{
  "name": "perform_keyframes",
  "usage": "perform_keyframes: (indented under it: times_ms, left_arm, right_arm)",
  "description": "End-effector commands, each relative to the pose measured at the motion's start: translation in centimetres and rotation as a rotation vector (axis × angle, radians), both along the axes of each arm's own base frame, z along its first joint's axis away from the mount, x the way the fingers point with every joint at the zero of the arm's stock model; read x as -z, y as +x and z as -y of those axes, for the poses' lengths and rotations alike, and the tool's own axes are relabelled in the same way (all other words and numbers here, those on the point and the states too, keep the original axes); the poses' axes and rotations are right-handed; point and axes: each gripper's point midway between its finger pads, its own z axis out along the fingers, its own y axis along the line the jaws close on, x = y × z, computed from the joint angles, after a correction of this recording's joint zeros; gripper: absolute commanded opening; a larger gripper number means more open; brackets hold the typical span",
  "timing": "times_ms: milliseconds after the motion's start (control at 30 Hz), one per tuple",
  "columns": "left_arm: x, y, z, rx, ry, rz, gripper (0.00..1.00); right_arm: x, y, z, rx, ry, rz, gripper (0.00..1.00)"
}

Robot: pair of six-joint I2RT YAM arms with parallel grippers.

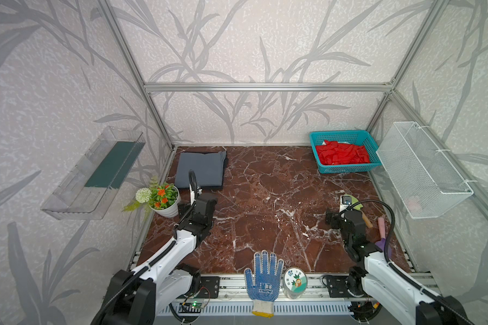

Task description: Fold and stack the t-shirts

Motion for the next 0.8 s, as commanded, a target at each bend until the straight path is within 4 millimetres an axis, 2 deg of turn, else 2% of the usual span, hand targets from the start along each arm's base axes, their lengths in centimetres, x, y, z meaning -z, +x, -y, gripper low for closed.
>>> perform_keyframes:
  times_ms: [0,133,267,400,433,467,500,567,600,633,700,733,767]
  left_arm:
    - [0.5,2.6,-0.1,0.042,-0.038,0.129,0.99]
    - [0.3,5.1,0.5,0.114,0.002,0.146,0.99]
    - [1.6,7.0,0.4,0.165,0.021,0.164,0.99]
    - [2.9,6.4,-0.3,0.197,-0.075,0.188,0.99]
    - [3.1,6.9,0.0,0.225,-0.074,0.200,0.99]
    - [3.2,7.4,0.3,0.247,-0.072,0.191,0.99]
    - [3.5,7.7,0.2,0.249,-0.084,0.162,0.99]
    - [4.0,7.8,-0.3,0.236,-0.129,0.101,0.99]
    - [3.7,7.9,-0.4,0.235,-0.126,0.138,0.99]
    - [3.8,7.9,-0.4,0.237,-0.126,0.133,0.99]
    - [3.8,7.9,-0.4,0.239,-0.131,0.119,0.99]
    - [3.8,7.9,-0.4,0.237,-0.129,0.125,0.99]
    - [3.8,7.8,-0.3,0.238,-0.132,0.112,0.99]
  right_arm:
    - [-4.0,2.9,-1.3,-0.061,0.013,0.170,0.99]
    - [-4.5,4.6,-1.5,-0.076,0.018,0.238,0.99]
    - [-4.6,6.2,-1.8,-0.109,0.030,0.295,0.99]
    - [-2.1,7.4,-2.1,-0.129,0.011,0.278,0.99]
    - [-1.7,7.7,-2.3,-0.137,0.009,0.295,0.99]
    - [-2.2,8.1,-2.5,-0.143,0.003,0.303,0.99]
    - [-1.4,8.5,-3.0,-0.177,-0.003,0.224,0.99]
    - [-0.7,10.4,-4.1,-0.246,0.004,0.094,0.99]
    - [-0.3,10.8,-3.9,-0.253,0.047,0.039,0.99]
    - [-0.2,10.7,-3.3,-0.278,0.136,0.034,0.99]
    - [0.0,10.5,-3.2,-0.289,0.128,0.074,0.99]
    - [-0.7,10.7,-3.1,-0.280,0.134,0.129,0.99]
    - [-0.5,10.5,-2.9,-0.268,0.129,0.111,0.99]
